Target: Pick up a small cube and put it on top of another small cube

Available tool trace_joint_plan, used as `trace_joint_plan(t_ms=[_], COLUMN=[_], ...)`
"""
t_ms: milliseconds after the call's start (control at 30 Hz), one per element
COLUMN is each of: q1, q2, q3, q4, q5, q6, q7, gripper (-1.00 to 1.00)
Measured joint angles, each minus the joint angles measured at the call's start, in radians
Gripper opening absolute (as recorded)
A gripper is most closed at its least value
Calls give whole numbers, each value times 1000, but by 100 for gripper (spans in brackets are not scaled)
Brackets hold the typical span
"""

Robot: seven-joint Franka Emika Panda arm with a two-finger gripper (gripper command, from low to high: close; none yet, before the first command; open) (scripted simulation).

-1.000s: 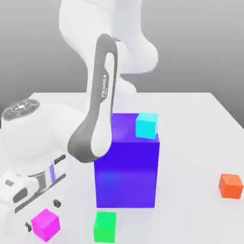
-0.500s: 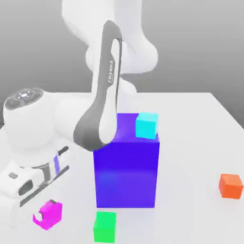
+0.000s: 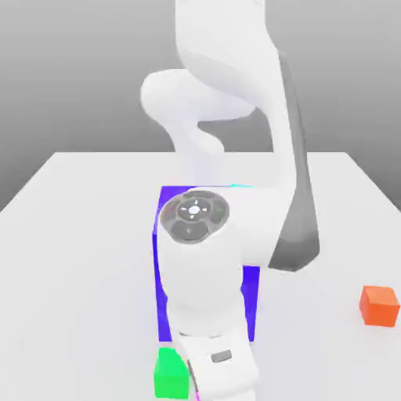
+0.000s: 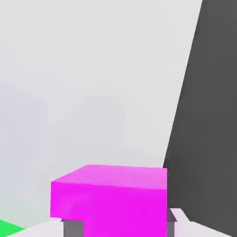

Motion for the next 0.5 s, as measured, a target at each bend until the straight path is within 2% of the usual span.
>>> trace_joint_plan(t_ms=[500], q1=[-138], q2=[-79], q3=[124], q4=[-72], q5=[-43], q6=[-53], q7=[-571], gripper=[-100])
